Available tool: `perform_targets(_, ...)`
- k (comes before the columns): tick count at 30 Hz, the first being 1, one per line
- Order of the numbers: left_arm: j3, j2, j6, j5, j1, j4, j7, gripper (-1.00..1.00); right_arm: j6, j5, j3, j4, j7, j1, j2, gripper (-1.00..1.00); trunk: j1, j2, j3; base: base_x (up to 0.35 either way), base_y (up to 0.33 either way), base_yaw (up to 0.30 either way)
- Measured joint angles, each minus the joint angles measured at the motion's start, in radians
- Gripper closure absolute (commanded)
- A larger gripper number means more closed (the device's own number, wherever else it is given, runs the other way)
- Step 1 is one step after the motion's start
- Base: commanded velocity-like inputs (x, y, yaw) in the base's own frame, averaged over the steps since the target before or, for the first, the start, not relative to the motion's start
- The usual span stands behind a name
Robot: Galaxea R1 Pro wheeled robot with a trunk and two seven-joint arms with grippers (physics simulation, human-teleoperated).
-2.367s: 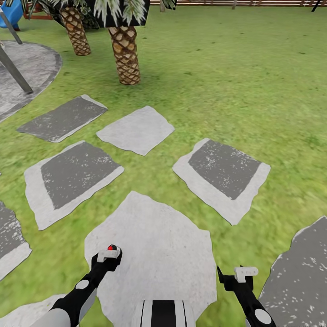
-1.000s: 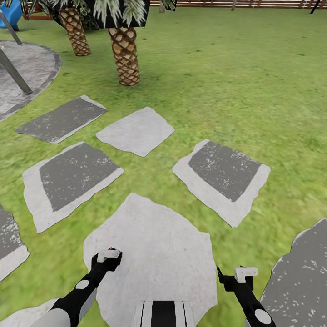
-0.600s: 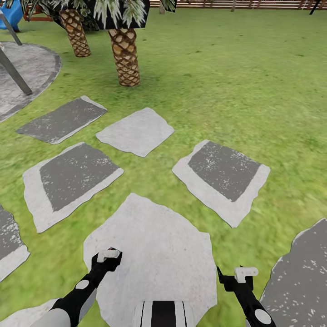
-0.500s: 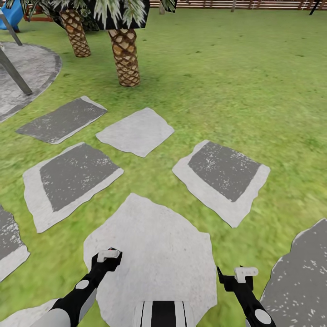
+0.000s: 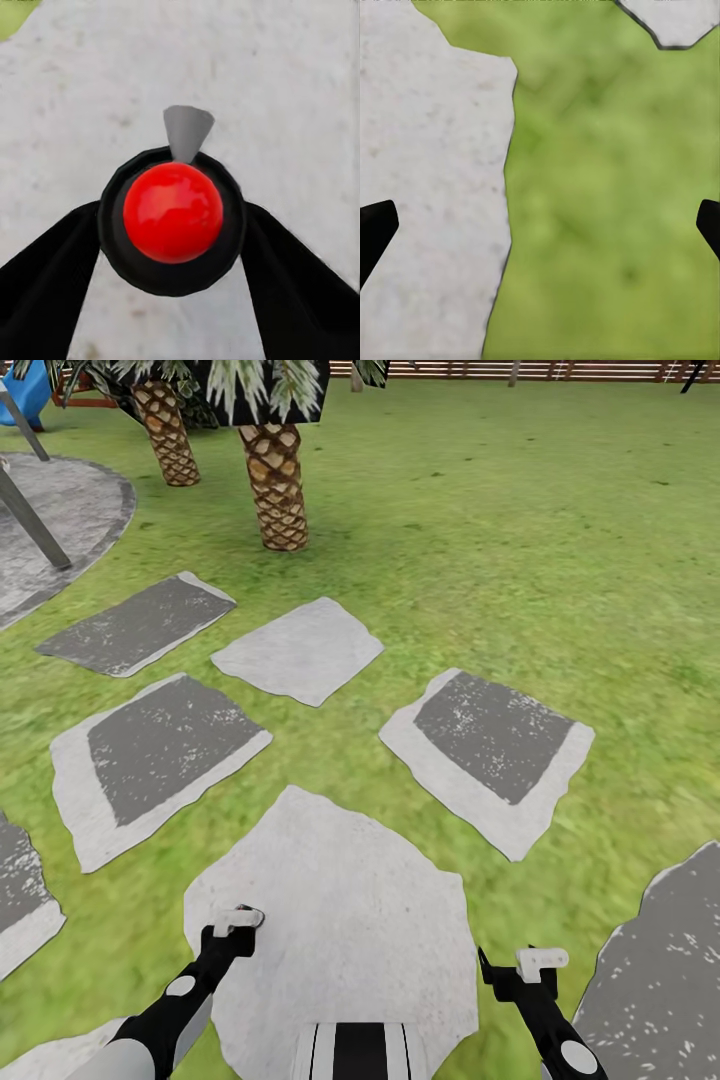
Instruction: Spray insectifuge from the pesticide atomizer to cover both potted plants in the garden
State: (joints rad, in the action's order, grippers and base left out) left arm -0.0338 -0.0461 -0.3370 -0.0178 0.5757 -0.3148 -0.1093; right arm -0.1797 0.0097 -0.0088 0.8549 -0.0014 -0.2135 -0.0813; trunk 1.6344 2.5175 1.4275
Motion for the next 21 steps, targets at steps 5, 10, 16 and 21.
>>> perform_targets(5, 0.008, 0.001, -0.002, -0.003, 0.000, -0.005, -0.005, 1.00, 0.000, 0.000, 0.000, 0.000, 0.000, 0.001, 0.000, -1.00, 0.000, 0.000, 0.000, 0.000, 0.000, 0.000)
perform_targets(10, 0.001, 0.000, -0.001, -0.001, -0.001, -0.002, 0.001, 1.00, 0.000, 0.000, 0.000, 0.000, 0.000, 0.001, 0.000, -1.00, 0.000, 0.000, 0.000, 0.000, 0.000, 0.000)
perform_targets(16, 0.001, 0.000, -0.001, -0.001, -0.001, -0.004, 0.001, 1.00, 0.000, 0.000, 0.000, 0.000, 0.000, 0.000, 0.000, -1.00, 0.000, 0.000, 0.000, 0.000, 0.000, 0.000)
perform_targets(21, 0.001, 0.000, -0.001, -0.001, -0.001, -0.005, 0.001, 1.00, 0.000, 0.000, 0.000, 0.000, 0.000, 0.000, 0.000, -1.00, 0.000, 0.000, 0.000, 0.000, 0.000, 0.000)
